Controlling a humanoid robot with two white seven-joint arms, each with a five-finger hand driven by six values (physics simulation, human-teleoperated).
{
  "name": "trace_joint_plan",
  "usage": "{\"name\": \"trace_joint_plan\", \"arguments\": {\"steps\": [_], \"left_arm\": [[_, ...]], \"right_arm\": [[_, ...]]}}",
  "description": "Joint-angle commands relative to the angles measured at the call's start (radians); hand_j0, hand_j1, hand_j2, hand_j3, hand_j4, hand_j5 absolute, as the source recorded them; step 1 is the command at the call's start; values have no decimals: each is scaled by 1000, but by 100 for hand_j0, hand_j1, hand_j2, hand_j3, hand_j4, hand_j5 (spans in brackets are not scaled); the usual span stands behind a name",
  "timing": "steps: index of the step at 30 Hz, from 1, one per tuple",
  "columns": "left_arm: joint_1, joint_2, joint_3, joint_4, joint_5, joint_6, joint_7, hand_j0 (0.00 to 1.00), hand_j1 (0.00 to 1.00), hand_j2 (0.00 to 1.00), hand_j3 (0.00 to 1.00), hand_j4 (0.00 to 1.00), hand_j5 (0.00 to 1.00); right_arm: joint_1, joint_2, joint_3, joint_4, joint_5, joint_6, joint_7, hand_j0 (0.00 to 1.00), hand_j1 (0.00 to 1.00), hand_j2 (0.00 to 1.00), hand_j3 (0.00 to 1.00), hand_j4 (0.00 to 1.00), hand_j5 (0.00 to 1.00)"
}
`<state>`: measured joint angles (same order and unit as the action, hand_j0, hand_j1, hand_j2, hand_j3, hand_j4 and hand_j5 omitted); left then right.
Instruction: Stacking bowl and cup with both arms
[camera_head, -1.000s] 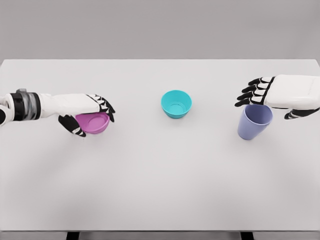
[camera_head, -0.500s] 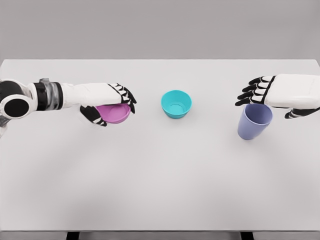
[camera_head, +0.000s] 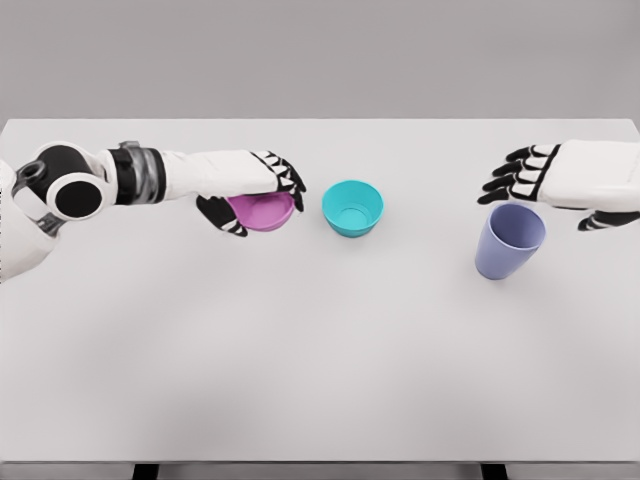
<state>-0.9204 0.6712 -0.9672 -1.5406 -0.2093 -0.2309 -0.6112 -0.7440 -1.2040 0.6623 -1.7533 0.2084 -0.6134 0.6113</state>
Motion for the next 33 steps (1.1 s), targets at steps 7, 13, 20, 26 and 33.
{"name": "trace_joint_plan", "arguments": {"steps": [7, 13, 20, 26, 33], "left_arm": [[-15, -82, -2, 59, -21, 1, 0, 64, 64, 64, 64, 64, 64], [-29, -127, -2, 91, -38, 1, 0, 64, 64, 64, 64, 64, 64], [-54, -193, -5, 148, -51, -1, 0, 64, 64, 64, 64, 64, 64], [-60, -243, -5, 201, -79, -1, 0, 64, 64, 64, 64, 64, 64], [-66, -320, -5, 270, -119, -1, 0, 64, 64, 64, 64, 64, 64]], "right_arm": [[0, -6, -1, 0, -4, 3, 0, 100, 100, 100, 100, 100, 100], [2, -6, -1, 0, -6, 3, 0, 100, 100, 100, 100, 100, 100], [2, -6, -1, 0, -6, 3, 0, 100, 100, 100, 100, 100, 100], [0, -6, -1, 0, -6, 3, 0, 100, 100, 100, 100, 100, 100], [0, -6, 0, 0, -6, 3, 0, 100, 100, 100, 100, 100, 100]]}}
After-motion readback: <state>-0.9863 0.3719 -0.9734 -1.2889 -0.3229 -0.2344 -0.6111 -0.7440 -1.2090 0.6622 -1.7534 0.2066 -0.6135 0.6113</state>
